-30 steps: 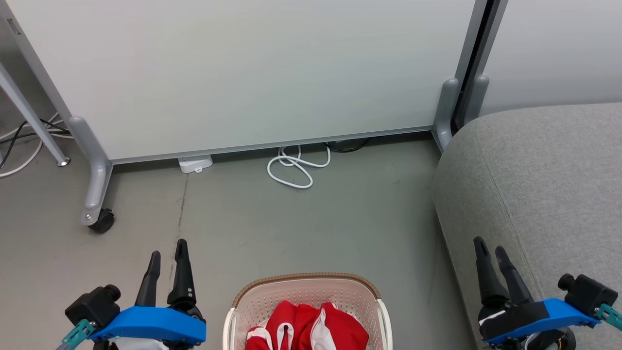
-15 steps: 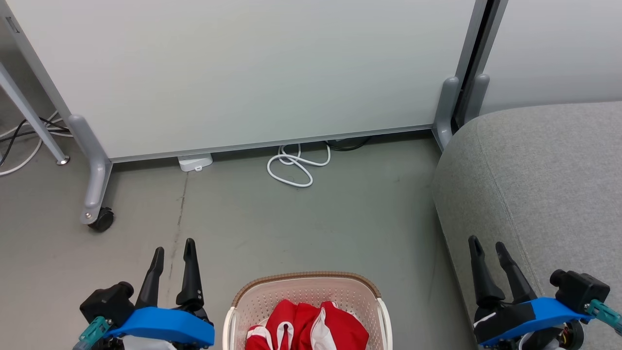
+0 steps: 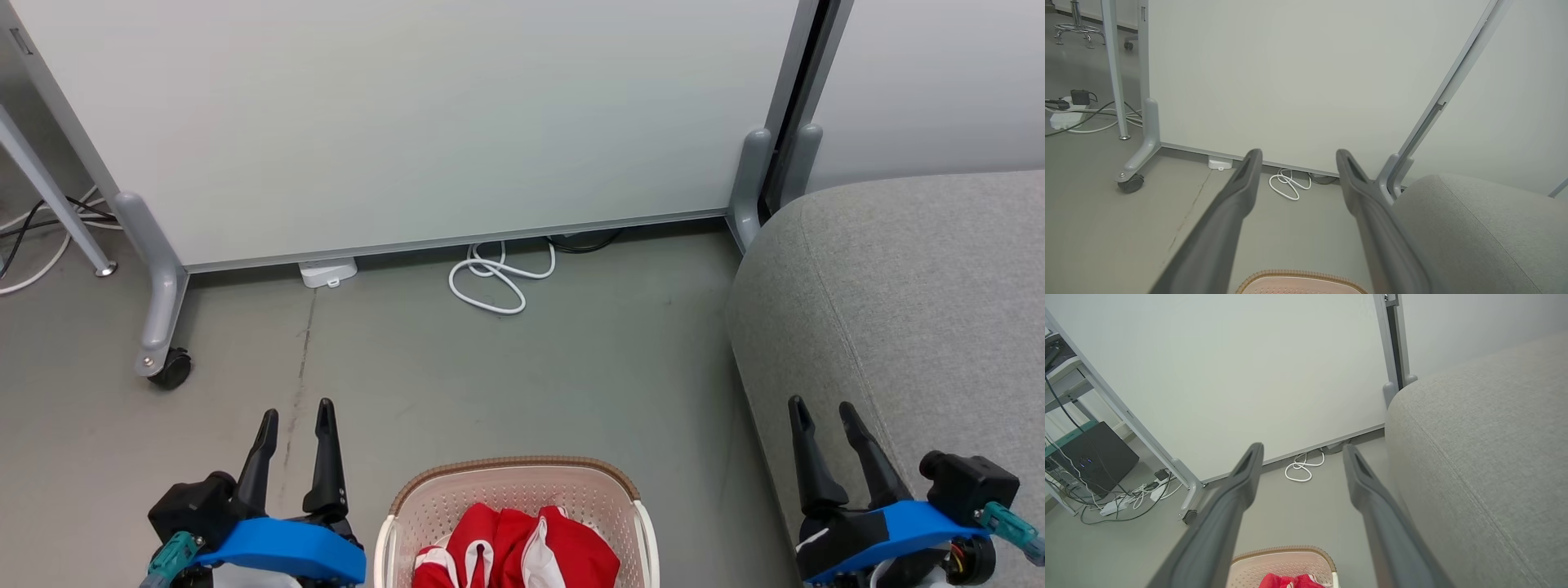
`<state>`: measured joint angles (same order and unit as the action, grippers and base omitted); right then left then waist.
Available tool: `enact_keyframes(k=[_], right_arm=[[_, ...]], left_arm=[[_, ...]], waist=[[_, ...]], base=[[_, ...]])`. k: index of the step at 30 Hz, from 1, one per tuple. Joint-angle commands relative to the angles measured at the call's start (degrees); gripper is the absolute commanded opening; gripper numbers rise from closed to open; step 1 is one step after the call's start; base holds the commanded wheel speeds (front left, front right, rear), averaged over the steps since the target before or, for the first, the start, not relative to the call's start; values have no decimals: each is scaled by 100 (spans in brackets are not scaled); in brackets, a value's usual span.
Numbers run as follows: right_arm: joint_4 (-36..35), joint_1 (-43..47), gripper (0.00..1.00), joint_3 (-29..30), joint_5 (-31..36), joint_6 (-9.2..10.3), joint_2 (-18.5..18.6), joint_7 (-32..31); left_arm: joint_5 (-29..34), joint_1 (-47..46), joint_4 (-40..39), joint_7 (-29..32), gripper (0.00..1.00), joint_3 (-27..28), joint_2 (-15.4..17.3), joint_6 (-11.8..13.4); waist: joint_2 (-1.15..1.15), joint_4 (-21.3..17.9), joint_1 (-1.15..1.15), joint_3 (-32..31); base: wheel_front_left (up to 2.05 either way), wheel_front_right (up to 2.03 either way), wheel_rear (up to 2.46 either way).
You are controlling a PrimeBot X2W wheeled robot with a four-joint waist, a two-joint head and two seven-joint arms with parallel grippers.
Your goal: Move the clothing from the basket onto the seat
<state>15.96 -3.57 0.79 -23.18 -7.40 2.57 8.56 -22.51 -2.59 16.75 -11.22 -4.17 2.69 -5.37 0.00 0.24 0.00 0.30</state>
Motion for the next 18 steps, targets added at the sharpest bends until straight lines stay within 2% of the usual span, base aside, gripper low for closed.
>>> enact_keyframes(k=[1, 18], right_arm=[[-41, -79, 100, 19, 118, -11, 39, 52], [20, -65, 100, 77, 1153, -13, 42, 106]], left_arm=[[105, -121, -14, -40, 100, 10, 27, -17], [785, -116, 128, -239, 100, -103, 27, -12]], waist=[[0, 0, 0, 2], [0, 26, 0, -36]], base=[[0, 0, 0], [0, 0, 0]])
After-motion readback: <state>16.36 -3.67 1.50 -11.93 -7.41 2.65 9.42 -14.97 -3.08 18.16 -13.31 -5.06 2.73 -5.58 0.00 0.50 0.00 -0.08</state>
